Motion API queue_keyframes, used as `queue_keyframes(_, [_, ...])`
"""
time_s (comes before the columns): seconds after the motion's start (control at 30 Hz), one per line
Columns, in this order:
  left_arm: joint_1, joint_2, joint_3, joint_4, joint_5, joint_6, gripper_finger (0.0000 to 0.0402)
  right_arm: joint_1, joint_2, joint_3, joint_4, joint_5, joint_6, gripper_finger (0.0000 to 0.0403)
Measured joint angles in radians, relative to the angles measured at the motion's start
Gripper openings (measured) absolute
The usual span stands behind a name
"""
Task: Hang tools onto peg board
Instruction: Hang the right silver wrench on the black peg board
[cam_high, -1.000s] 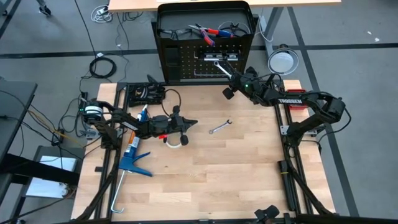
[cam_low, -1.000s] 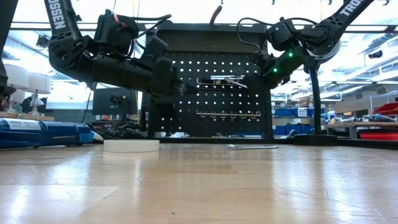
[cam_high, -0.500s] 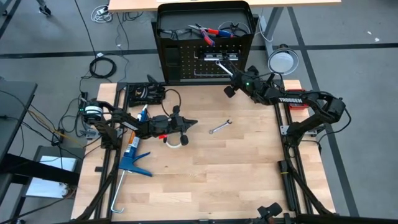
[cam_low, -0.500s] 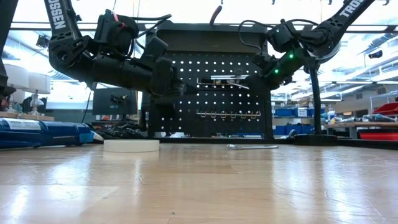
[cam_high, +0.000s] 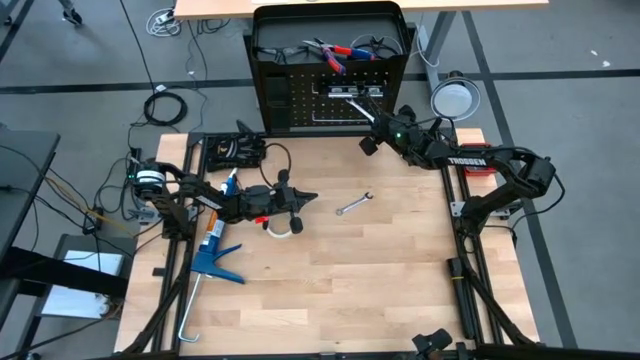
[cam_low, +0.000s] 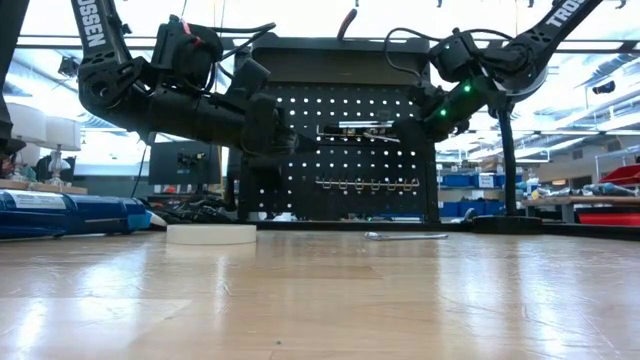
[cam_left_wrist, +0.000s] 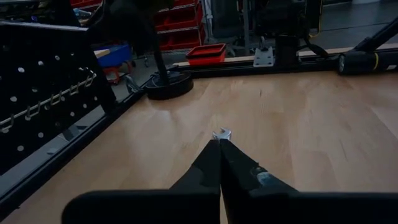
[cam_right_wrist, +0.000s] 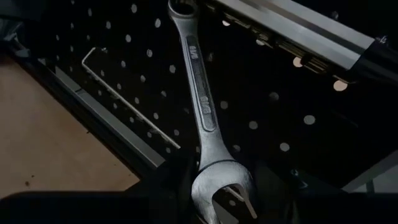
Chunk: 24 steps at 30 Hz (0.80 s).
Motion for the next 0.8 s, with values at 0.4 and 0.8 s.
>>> queue_keyframes(0.4, [0.0, 0.0, 0.0, -0.005, 0.0, 0.0, 0.0001, 0.069, -0.028, 0.0, -0.034, 0.127, -0.035, 0.0132])
queue_keyframes(0.8, [0.0, 0.0, 0.0, -0.012, 0.0, -0.001, 0.0001, 0.099, -0.035, 0.0, -0.046, 0.229, -0.062, 0.013])
